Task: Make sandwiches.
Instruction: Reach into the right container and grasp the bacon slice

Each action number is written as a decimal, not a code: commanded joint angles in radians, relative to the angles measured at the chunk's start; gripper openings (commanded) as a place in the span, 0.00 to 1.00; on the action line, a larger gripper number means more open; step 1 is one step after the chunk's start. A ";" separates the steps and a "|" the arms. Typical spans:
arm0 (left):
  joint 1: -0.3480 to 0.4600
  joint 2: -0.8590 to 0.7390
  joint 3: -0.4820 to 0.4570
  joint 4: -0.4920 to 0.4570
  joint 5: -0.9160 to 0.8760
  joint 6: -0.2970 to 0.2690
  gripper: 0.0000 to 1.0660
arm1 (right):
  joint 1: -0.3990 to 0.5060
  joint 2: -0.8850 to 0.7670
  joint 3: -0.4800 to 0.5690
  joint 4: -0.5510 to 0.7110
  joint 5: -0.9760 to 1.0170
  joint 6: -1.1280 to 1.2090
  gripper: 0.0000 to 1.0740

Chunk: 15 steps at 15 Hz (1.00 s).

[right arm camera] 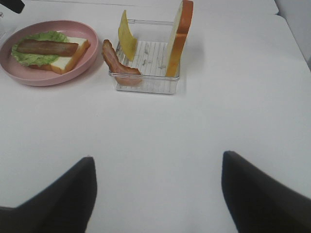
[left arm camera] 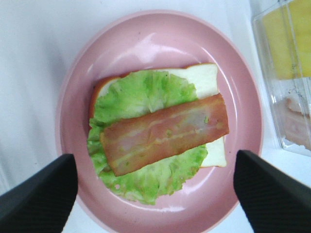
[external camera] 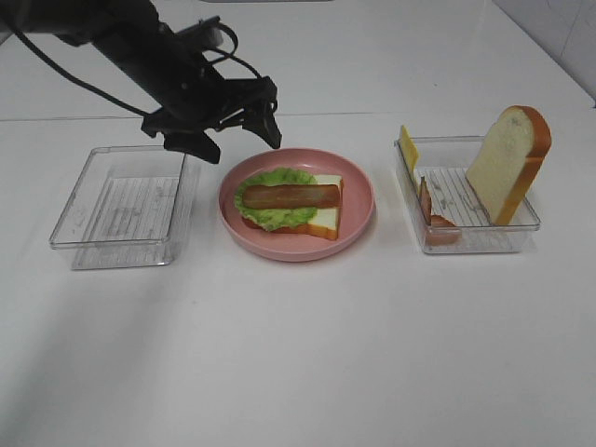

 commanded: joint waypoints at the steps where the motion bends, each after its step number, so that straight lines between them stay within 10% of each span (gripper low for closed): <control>1: 0.000 -0.099 -0.004 0.089 0.065 -0.004 0.78 | -0.006 -0.012 0.003 -0.001 -0.010 -0.004 0.64; 8: 0.000 -0.399 -0.004 0.441 0.470 -0.250 0.78 | -0.006 -0.012 0.003 -0.001 -0.010 -0.004 0.64; 15: -0.003 -0.767 0.153 0.526 0.539 -0.207 0.78 | -0.006 -0.012 0.003 -0.001 -0.010 -0.004 0.64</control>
